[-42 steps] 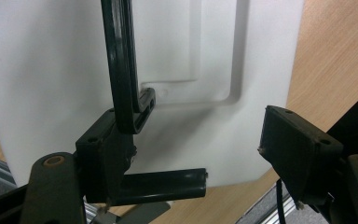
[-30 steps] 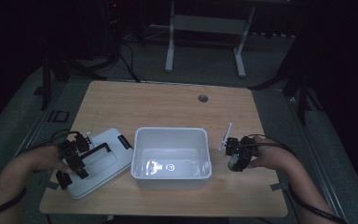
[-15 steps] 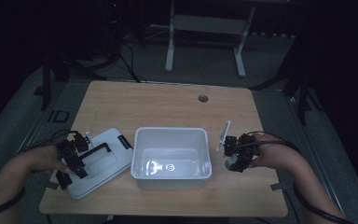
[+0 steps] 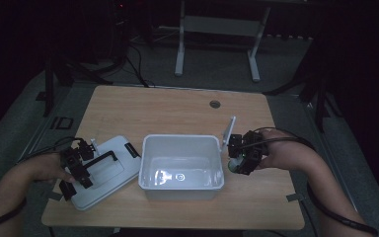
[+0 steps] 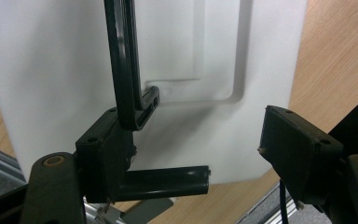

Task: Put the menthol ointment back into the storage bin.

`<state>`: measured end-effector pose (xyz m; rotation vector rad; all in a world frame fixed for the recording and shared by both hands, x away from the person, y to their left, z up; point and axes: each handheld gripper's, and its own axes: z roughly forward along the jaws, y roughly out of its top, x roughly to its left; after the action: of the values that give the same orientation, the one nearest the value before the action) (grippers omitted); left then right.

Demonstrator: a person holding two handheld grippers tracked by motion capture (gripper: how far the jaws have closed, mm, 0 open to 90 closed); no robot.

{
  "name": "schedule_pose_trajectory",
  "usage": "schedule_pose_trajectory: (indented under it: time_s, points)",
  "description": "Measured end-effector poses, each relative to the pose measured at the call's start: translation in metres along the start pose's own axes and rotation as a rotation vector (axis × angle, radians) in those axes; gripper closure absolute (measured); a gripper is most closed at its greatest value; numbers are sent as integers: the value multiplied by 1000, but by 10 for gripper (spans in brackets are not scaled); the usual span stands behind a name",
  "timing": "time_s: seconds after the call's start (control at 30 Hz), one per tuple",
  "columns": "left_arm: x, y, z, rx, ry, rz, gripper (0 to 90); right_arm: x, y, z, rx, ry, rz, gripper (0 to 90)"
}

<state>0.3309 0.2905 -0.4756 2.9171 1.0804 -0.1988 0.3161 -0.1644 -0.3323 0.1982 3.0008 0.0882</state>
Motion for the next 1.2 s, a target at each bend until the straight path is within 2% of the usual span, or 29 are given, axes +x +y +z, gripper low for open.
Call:
schedule_pose_trajectory:
  time_s: [0.2,0.33,0.63,0.7,0.8,0.97,1.2]
  points:
    - [1,-1,-1,-2,10,4,256,1,19,-6,-23,16,-26,502]
    - [1,-1,0,-1,13,4,255,4,34,1,-22,24,-56,502]
    - [-1,-1,0,-3,9,8,256,3,58,33,-16,71,-78,502]
    - [-1,-2,0,-7,20,11,256,2,62,42,-14,76,-73,502]
    - [0,-3,-2,-22,23,12,255,2,65,52,-11,86,-76,503]
    - [1,-3,-1,-13,20,9,256,1,67,68,0,98,-80,502]
    - [-1,-2,-1,-29,26,19,256,1,70,88,5,115,-60,502]
